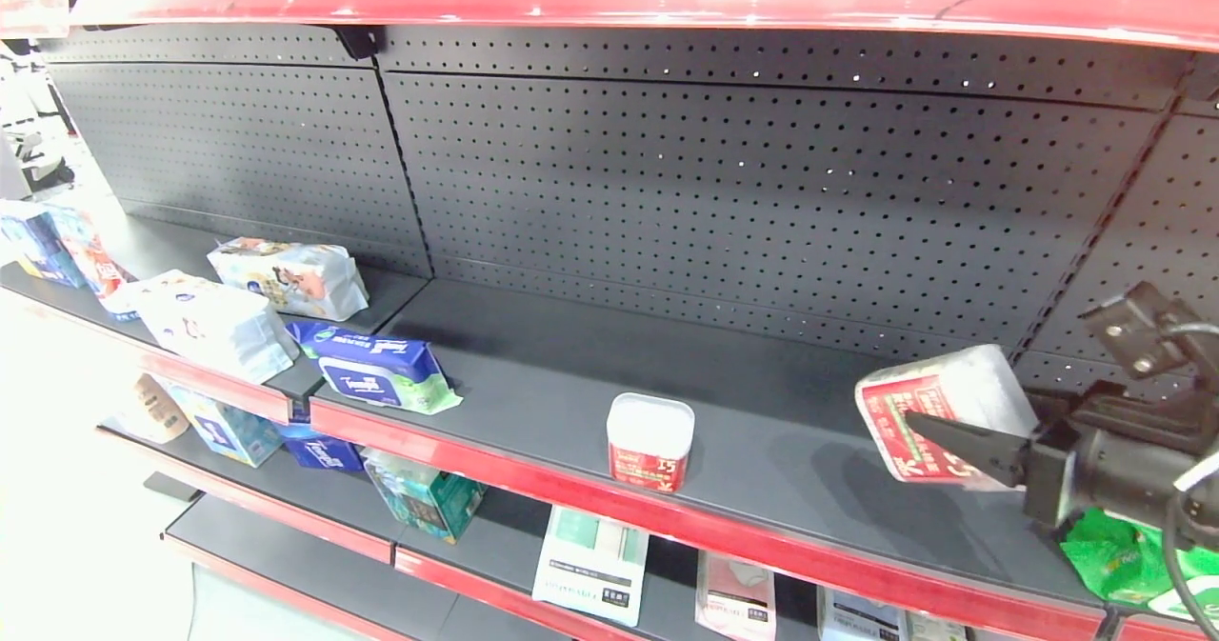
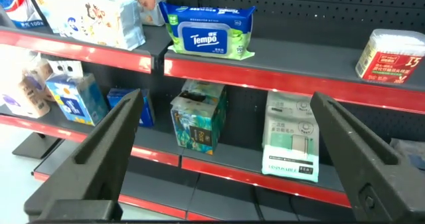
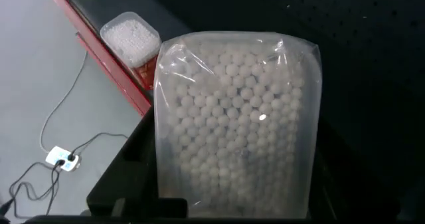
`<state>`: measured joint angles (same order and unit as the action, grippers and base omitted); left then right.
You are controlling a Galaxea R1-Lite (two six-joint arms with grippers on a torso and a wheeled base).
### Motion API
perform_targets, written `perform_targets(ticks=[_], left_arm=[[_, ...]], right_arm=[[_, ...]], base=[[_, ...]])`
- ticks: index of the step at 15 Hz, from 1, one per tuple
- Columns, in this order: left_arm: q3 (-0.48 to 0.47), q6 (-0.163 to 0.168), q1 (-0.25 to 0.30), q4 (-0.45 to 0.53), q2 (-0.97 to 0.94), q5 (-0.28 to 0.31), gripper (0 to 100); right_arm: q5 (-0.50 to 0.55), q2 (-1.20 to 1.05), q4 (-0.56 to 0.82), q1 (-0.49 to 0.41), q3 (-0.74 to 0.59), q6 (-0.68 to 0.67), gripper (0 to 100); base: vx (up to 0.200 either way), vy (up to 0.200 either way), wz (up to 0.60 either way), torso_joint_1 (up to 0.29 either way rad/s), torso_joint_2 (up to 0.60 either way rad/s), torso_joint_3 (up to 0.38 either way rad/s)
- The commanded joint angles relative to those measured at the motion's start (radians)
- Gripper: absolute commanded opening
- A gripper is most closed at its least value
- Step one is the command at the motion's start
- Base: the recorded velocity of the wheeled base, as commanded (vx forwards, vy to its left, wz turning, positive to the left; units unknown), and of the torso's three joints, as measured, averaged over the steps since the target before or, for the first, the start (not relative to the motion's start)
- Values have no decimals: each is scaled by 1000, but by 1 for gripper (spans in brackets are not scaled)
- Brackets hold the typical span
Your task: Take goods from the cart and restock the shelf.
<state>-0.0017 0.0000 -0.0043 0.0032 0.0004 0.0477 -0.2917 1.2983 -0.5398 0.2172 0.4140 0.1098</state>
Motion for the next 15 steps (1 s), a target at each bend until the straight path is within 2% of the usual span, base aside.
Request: perform_targets(ticks=[1,7,12,15], left_arm=[[0,0,0,0,0,0,100],[0,0,0,0,0,0,100],[0,0,0,0,0,0,100],[0,0,1,0,0,0,100]], right_arm=[[-66,211,-14,-21,83,39,0],[-195,496,-16,-18,344,209,0],[-195,635,-14,24,489,215,0],[-195,679,-9,51,514,217,0]], base=[[0,0,0,0,0,0],[0,0,0,0,0,0],[0,0,0,0,0,0],[0,0,0,0,0,0]])
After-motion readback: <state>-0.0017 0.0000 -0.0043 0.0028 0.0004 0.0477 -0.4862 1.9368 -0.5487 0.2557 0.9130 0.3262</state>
